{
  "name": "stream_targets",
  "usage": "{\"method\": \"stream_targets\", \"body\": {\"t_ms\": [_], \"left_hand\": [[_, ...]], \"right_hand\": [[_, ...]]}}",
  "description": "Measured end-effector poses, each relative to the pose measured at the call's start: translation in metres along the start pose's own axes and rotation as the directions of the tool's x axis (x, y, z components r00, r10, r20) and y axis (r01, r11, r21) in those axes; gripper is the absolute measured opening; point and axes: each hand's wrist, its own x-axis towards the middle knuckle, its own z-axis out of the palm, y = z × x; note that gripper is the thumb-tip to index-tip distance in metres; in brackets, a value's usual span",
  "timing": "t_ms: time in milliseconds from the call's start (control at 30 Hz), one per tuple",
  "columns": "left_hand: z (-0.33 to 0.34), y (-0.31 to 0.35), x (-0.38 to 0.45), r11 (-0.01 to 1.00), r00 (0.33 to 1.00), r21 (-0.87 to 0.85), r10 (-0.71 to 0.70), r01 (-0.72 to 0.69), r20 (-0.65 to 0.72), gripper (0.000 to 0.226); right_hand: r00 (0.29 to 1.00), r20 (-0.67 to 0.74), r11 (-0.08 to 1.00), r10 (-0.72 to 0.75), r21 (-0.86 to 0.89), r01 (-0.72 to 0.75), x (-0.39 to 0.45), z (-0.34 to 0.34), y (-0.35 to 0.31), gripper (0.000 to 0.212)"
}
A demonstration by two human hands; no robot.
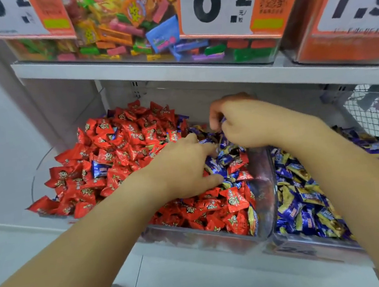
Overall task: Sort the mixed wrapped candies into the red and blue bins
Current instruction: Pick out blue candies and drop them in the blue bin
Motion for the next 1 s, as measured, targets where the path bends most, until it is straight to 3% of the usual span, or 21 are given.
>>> {"method": "stream_targets", "body": {"t_ms": [367,433,567,700,800,1000], "left_hand": [[-0.006,-0.018,-0.005,0.971,0.990,-0.232,0.017,-0.050,-0.142,0.019],[-0.007,-0.022,-0.006,0.956,0.984,-0.291,-0.018,-0.035,-0.179,0.024],[-0.012,-0.030,-0.008,0.913,0.978,-0.408,-0.075,-0.011,-0.194,0.030],[-0.013,-0.031,-0.011,0.895,0.974,-0.447,-0.096,-0.007,-0.207,0.024],[-0.012,-0.031,-0.010,0.895,0.970,-0.447,-0.121,0.013,-0.213,0.021],[-0.011,-0.034,-0.009,0.871,0.951,-0.488,-0.193,0.052,-0.243,0.022]], "right_hand": [[0.985,0.169,0.996,0.027,-0.083,-0.013,0.010,0.009,0.004,0.034],[0.986,0.159,0.995,0.059,-0.088,-0.045,0.014,0.008,0.004,0.038],[0.950,0.305,0.990,0.074,-0.134,-0.034,0.018,0.008,0.000,0.040],[0.900,0.406,0.980,0.157,-0.176,-0.091,0.023,0.007,-0.002,0.075],[0.895,0.399,0.941,0.201,-0.331,-0.064,0.025,0.016,-0.004,0.078],[0.938,0.318,0.969,0.138,-0.239,-0.062,0.023,0.014,-0.001,0.064]]}}
